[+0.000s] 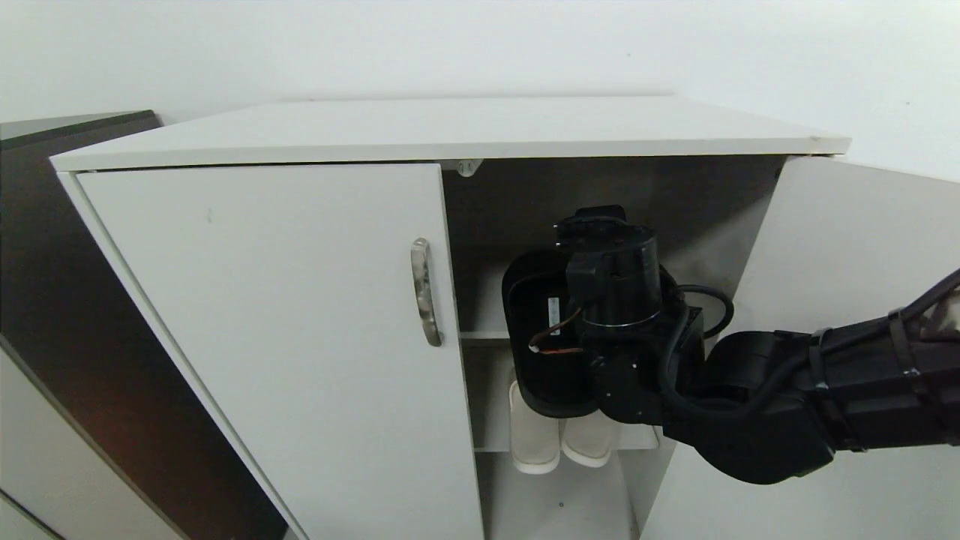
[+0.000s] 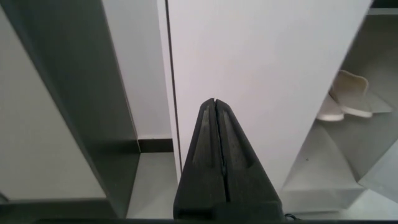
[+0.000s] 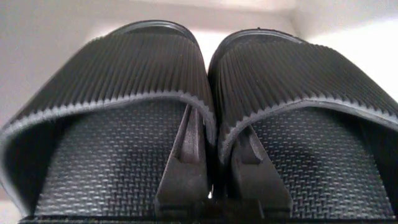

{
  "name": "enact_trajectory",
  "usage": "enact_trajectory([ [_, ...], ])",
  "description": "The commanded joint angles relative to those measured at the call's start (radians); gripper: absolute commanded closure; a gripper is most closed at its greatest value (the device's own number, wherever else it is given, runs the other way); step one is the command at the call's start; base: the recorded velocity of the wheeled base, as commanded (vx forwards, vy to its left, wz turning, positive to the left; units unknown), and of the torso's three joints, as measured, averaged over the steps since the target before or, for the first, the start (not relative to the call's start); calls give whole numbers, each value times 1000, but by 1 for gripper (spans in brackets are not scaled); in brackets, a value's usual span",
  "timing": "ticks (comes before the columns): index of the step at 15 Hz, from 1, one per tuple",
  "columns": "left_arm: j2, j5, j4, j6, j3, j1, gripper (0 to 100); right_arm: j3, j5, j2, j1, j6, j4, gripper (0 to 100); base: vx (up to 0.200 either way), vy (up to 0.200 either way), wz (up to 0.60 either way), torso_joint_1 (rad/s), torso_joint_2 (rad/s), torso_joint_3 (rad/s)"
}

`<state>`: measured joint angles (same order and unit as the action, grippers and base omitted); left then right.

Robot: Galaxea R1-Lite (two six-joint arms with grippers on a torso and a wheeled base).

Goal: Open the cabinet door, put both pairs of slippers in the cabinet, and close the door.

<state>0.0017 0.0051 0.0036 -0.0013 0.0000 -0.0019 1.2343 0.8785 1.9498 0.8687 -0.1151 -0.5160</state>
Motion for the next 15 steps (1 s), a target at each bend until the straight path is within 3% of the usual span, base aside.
enact_trajectory([
  [1,0,-1,-1,0,0,0,100,11,-3,18,-13,0,1,100,0,0,0,0,0,0],
  [8,0,1,-1,-2,0,0,100,221,-46,166,-89,9,7,100,0,0,0,0,0,0],
  [12,0,1,-1,-3,0,0,100,409,-55,222,-125,6,152,100,0,0,0,0,0,0],
  [15,0,1,-1,-3,0,0,100,473,-55,253,-131,5,183,100,0,0,0,0,0,0],
])
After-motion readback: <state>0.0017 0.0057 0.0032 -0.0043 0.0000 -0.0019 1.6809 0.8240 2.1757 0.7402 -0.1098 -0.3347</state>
